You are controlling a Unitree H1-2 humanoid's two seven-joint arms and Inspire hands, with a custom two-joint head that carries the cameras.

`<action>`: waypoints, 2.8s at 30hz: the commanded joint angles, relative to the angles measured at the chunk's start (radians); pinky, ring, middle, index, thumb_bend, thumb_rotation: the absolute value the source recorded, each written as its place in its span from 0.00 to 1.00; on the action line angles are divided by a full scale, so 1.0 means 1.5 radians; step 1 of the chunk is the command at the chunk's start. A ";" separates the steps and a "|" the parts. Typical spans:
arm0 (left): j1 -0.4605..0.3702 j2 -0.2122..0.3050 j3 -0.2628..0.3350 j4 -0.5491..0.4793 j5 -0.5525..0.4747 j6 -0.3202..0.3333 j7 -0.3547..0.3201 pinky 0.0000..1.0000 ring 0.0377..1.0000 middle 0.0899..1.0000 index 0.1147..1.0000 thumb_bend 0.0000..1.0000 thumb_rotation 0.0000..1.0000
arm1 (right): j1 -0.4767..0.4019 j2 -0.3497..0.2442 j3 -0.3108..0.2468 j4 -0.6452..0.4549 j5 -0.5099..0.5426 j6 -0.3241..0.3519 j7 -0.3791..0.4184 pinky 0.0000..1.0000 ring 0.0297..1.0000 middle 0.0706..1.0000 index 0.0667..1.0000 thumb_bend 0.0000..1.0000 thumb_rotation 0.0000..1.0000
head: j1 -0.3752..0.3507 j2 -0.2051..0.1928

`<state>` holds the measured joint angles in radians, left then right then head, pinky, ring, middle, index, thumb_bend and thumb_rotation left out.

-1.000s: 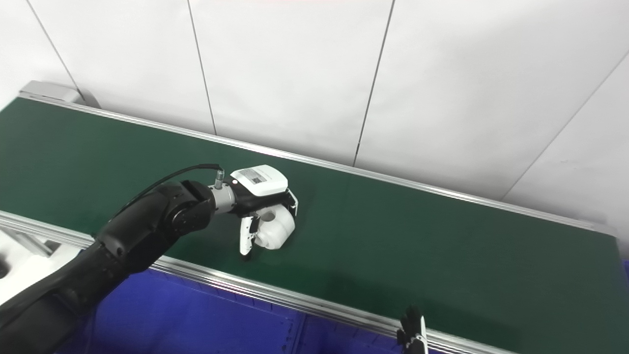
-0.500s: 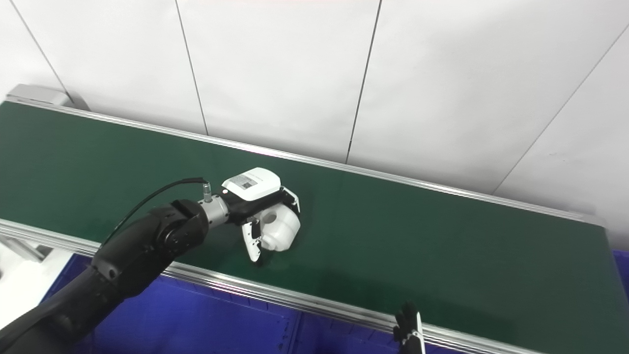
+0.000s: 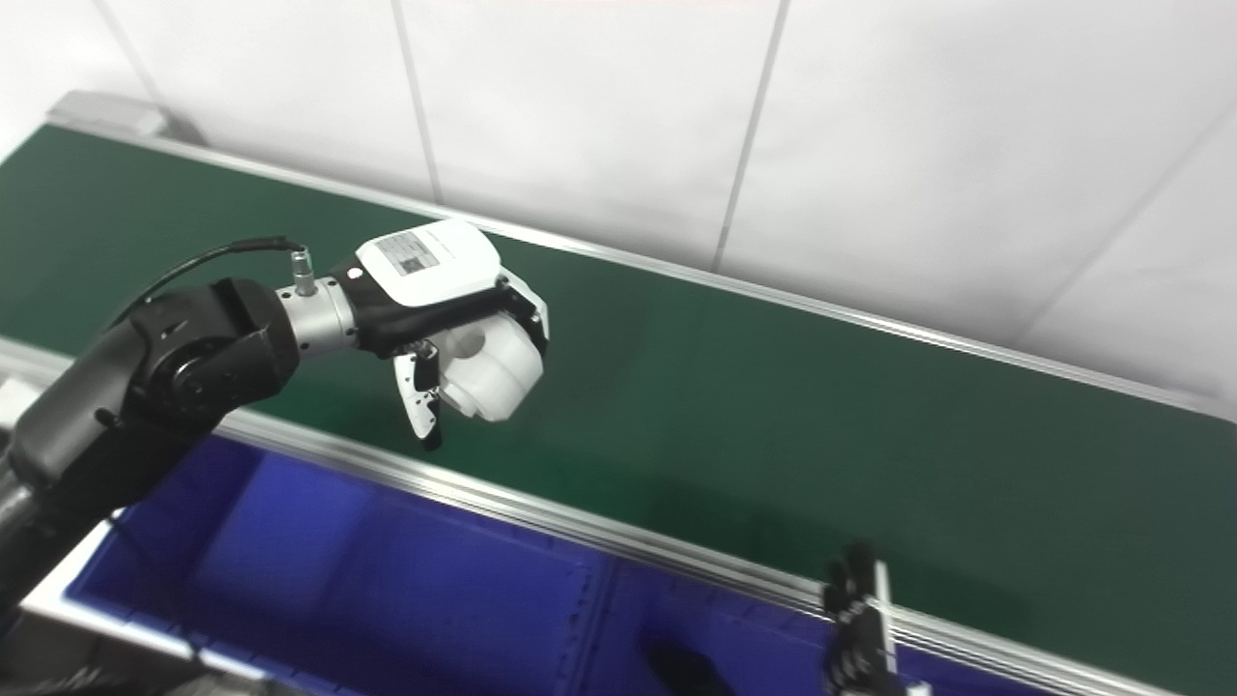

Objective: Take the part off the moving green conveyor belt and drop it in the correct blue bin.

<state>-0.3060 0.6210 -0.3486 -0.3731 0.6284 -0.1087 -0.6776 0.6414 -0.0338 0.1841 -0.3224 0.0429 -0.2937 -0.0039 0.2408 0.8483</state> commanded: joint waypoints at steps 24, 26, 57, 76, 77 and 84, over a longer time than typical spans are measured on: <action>0.192 0.108 0.077 0.043 0.027 -0.047 -0.005 0.30 0.34 0.39 0.43 0.53 0.00 | -0.028 -0.028 -0.025 0.006 0.066 0.006 0.046 0.98 0.98 1.00 1.00 0.87 0.99 | 0.021 -0.010; 0.190 0.108 0.060 0.058 0.051 -0.047 -0.019 0.29 0.33 0.38 0.43 0.53 0.00 | -0.028 -0.025 -0.026 0.005 0.063 0.007 0.046 0.98 0.98 1.00 1.00 0.86 1.00 | 0.021 -0.010; 0.165 0.138 0.065 0.002 -0.161 0.030 -0.139 0.75 0.84 0.87 0.83 1.00 0.57 | -0.041 -0.025 -0.032 0.008 0.053 0.023 0.047 0.97 0.97 0.99 1.00 0.87 0.98 | 0.011 -0.019; 0.414 -0.238 0.196 -0.146 -0.560 0.138 0.184 0.87 0.94 0.98 0.99 1.00 0.95 | -0.020 0.101 0.057 0.005 -0.135 0.037 -0.012 0.90 0.94 0.97 1.00 0.85 1.00 | -0.461 -0.009; 0.418 -0.255 0.195 -0.138 -0.560 0.138 0.194 0.89 0.96 0.99 1.00 1.00 0.94 | -0.019 0.110 0.064 0.010 -0.144 0.038 -0.017 0.91 0.93 0.97 1.00 0.84 0.98 | -0.461 -0.009; 0.401 -0.327 0.158 0.007 -0.481 0.061 0.240 0.98 1.00 1.00 1.00 0.98 0.94 | -0.029 0.153 0.099 0.058 -0.185 0.020 -0.065 0.96 0.95 0.99 1.00 0.84 0.99 | -0.595 -0.017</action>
<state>0.3203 0.1106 -0.1206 -0.3626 -0.1146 0.0542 -0.3326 0.5905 0.0984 0.2775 -0.2382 -0.1986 -0.2370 -0.0765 -0.6516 0.8222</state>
